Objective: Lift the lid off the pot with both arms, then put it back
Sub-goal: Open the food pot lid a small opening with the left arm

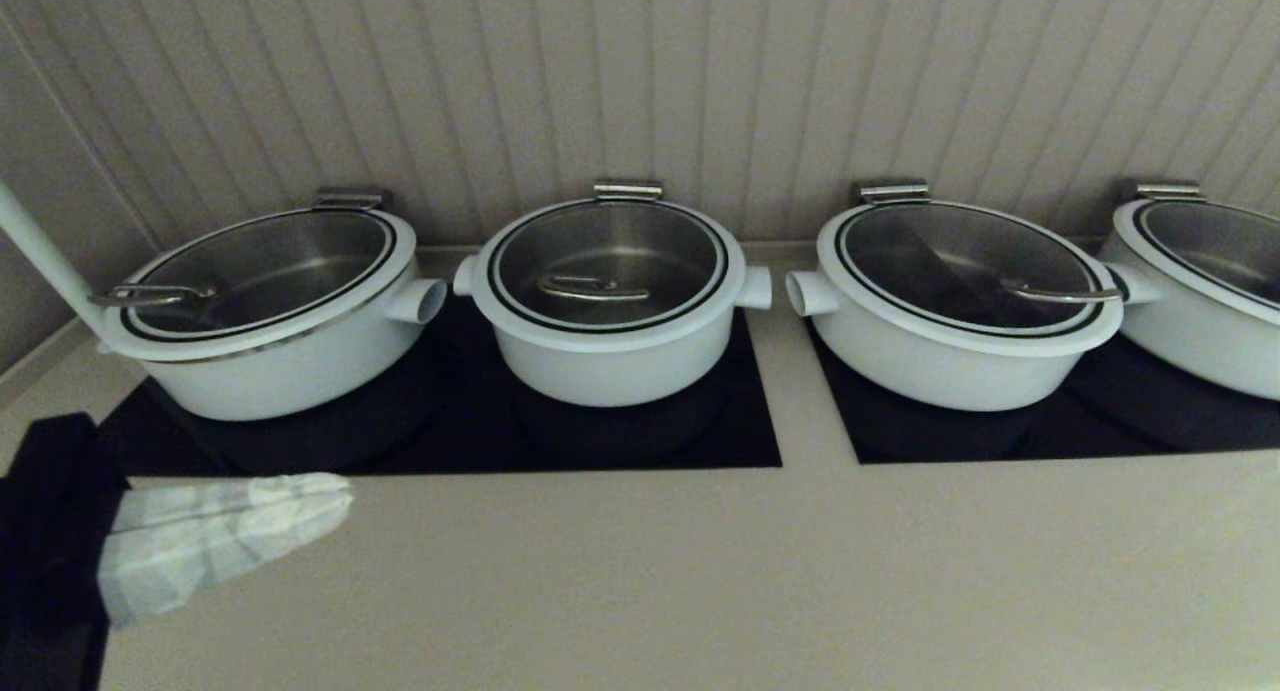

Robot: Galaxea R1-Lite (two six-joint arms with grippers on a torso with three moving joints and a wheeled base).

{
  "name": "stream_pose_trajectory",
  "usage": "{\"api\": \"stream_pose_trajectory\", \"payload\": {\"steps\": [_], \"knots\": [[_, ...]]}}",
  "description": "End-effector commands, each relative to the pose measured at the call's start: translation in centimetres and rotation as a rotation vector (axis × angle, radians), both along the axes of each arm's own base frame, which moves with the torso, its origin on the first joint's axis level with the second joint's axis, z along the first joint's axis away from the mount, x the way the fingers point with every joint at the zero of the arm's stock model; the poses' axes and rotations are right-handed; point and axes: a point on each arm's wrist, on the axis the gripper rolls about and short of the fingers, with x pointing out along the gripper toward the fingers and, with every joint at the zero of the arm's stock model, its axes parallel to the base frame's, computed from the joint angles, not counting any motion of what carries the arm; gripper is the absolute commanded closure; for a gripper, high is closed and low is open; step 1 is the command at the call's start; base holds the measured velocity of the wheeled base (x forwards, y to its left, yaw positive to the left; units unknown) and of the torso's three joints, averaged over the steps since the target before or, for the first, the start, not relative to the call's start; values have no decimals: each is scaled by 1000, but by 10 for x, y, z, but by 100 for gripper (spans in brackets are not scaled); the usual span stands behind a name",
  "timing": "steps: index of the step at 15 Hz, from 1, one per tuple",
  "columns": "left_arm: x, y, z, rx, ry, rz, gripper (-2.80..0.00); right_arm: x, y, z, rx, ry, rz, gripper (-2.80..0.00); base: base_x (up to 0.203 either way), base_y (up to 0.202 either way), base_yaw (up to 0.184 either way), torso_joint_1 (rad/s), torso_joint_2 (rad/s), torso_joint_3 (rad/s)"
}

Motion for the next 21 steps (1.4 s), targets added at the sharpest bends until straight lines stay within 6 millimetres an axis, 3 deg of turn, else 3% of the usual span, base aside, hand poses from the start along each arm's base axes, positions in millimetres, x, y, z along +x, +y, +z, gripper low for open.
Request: {"api": "stream_pose_trajectory", "payload": {"steps": [1, 4, 13, 17, 21], "knots": [[18, -9, -14, 35, 94, -20, 0, 0, 0, 0, 0, 2, 1, 0, 0, 0, 0, 0, 0, 0], [39, -19, -29, 73, 180, -29, 0, 0, 0, 0, 0, 2, 1, 0, 0, 0, 0, 0, 0, 0], [112, -49, -55, 98, 201, 40, 0, 0, 0, 0, 0, 2, 1, 0, 0, 0, 0, 0, 0, 0], [152, -68, -54, 93, 157, 108, 0, 0, 0, 0, 0, 2, 1, 0, 0, 0, 0, 0, 0, 0], [179, -107, -41, -14, 229, 271, 0, 0, 0, 0, 0, 2, 1, 0, 0, 0, 0, 0, 0, 0]]}}
